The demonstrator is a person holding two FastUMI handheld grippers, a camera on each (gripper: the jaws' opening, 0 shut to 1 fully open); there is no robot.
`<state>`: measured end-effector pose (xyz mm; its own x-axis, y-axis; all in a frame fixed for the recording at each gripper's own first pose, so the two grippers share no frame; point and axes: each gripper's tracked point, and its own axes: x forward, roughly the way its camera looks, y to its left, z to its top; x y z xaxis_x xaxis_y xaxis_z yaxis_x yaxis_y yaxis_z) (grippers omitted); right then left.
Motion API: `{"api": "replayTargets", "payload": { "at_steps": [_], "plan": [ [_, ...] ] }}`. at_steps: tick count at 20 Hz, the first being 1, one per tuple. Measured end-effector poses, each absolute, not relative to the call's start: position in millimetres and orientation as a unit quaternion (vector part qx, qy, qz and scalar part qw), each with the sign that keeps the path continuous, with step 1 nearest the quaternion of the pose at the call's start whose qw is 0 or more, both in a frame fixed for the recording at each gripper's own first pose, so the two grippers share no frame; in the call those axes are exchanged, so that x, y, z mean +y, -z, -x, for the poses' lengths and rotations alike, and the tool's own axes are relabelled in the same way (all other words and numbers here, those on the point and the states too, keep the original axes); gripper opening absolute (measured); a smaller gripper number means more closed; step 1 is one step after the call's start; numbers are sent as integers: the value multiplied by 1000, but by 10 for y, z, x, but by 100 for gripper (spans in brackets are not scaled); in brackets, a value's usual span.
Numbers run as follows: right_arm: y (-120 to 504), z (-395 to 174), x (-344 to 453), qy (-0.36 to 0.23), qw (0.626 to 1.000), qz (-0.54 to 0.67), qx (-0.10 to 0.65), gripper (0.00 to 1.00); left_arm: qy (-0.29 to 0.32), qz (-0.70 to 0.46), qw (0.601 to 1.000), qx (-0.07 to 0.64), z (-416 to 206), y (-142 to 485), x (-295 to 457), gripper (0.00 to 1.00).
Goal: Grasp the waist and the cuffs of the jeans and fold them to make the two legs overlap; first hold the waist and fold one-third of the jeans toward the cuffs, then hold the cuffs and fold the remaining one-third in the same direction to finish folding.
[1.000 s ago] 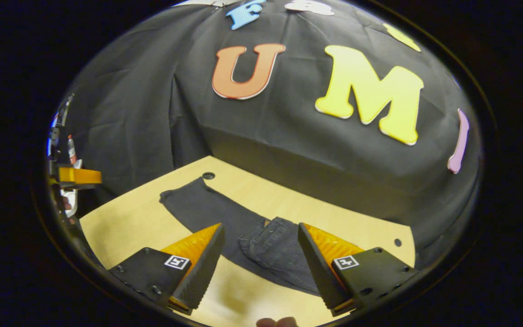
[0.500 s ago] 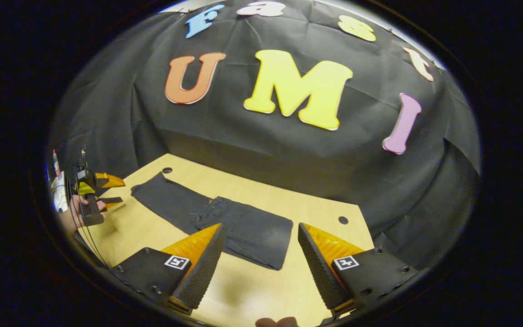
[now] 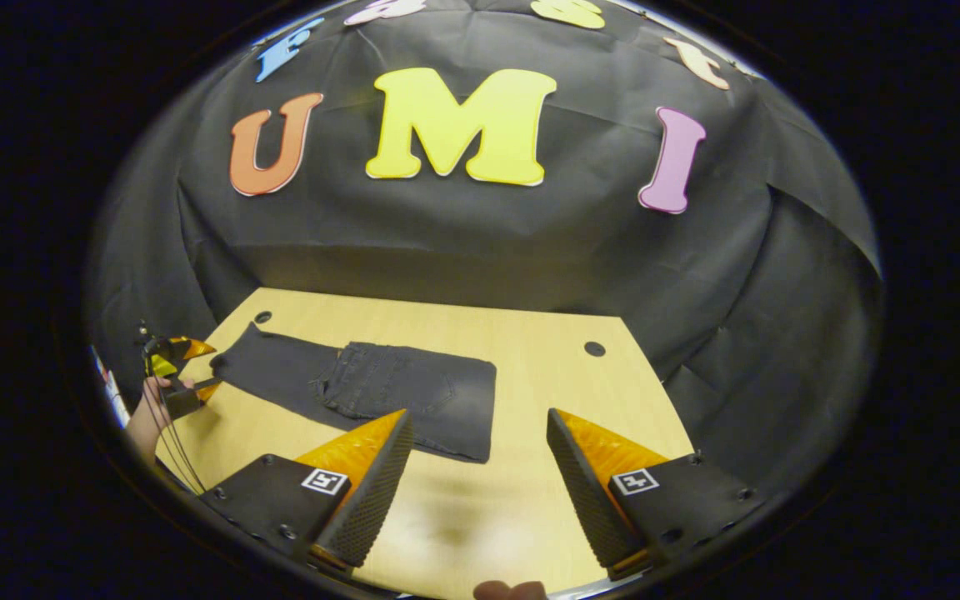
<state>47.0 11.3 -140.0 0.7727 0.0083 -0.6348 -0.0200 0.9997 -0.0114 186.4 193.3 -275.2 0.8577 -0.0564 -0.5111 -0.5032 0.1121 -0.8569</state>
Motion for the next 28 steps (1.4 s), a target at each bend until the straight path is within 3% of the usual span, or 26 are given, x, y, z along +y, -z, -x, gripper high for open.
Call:
{"api": "replayTargets", "payload": {
  "at_steps": [5, 8, 14, 20, 24, 28],
  "plan": [
    [1488, -429, -23, 14, 934, -6, 358, 99, -143, 660, 710, 200, -2227, 2825, 1951, 91],
    [1540, -335, -137, 28, 930, -19, 366, 99, -138, 657, 714, 199, -2327, 2924, 1945, 43],
    [1493, -121, -391, 54, 936, -18, 348, 99, -127, 604, 762, 199, -2379, 2648, 1894, 12],
    [1259, 26, -548, 53, 955, -3, 293, 99, -56, 485, 858, 156, -2412, 1509, 1461, 7],
    [1238, 228, -664, 48, 960, -6, 277, 99, 1, 402, 906, 131, -2407, 675, 580, 7],
    [1161, 491, -1043, 82, 962, -18, 261, 99, 70, 309, 941, 121, -2335, 245, -546, 7]
  ]
}}
